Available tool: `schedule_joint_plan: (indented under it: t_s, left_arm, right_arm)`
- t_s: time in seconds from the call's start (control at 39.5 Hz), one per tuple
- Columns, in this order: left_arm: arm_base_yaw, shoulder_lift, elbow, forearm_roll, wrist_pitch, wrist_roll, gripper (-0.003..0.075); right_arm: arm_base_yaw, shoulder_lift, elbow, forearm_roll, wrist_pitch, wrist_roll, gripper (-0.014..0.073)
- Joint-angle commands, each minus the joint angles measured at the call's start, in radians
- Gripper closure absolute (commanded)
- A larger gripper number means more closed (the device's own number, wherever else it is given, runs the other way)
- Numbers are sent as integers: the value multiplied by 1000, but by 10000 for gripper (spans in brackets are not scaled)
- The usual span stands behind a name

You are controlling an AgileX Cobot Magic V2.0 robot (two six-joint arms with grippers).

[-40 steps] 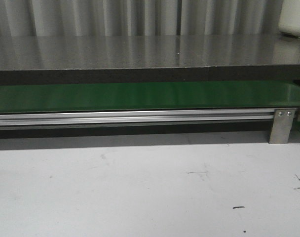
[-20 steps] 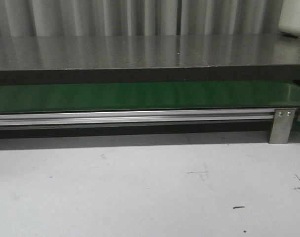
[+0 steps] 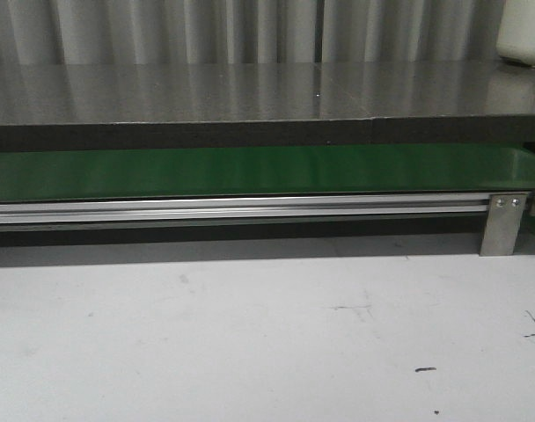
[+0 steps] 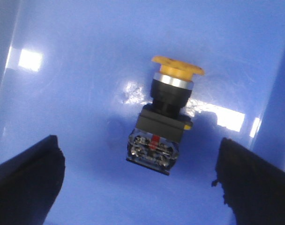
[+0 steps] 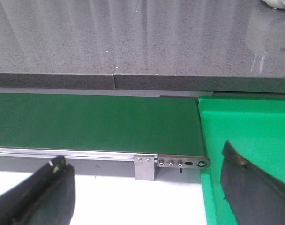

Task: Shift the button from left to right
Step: 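Lift the button with the left gripper and place it on the conveyor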

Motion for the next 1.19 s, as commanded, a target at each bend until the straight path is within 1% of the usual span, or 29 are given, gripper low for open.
schedule_joint_plan:
  t_s: [0.0,0.13,0.28,0.4,0.46,0.51,0.58,0.63,0.66,0.71,0.76,0.83,0.89,1.06,1.16]
  left_arm:
    - [24,-18,-54,-66,-15,92,105]
    - [24,29,-75,-96,-7,146,105]
    - [24,99,-104,-129,9,158,105]
    - [24,112,-104,-142,1,166,106]
    - [24,116,-104,-137,3,166,117]
    - [24,123,-104,-128,10,166,152]
    - [24,128,-104,-128,16,166,242]
    - [24,128,-104,-128,16,166,334]
    - [24,128,-104,-128,16,166,357]
    - [24,128,-104,-128,20,166,445]
    - [24,128,-110,-128,29,166,511]
    - [24,128,-122,-128,43,166,574]
    - [24,128,-139,-128,61,166,584]
    - [24,105,-224,-133,127,158,583]
    - [20,64,-284,-184,170,148,583]
  right_arm:
    - [2,11,-35,-3,-80,-4,-50]
    - [2,11,-35,-3,-77,-4,-50]
    - [2,11,-35,-3,-77,-4,-50]
    - [2,11,-35,-3,-77,-4,-50]
    - [2,11,-35,-3,-77,-4,-50]
    - [2,11,-35,-3,-77,-4,-50]
    - [2,11,-35,-3,-77,-4,-50]
    - [2,11,-35,-3,-77,-4,-50]
    - [2,11,-35,-3,-77,-4,-50]
    - [2,11,-35,-3,-77,-4,-50]
    - [2,11,-35,-3,-77,-4,-50]
    - [2,11,-35,-3,-77,-4,-50]
    - [2,11,-35,-3,-77,-4,-50]
    - [2,11,-35,-3,-77,-4,-50]
    - [2,11,-35,-3,-77,-4,-50]
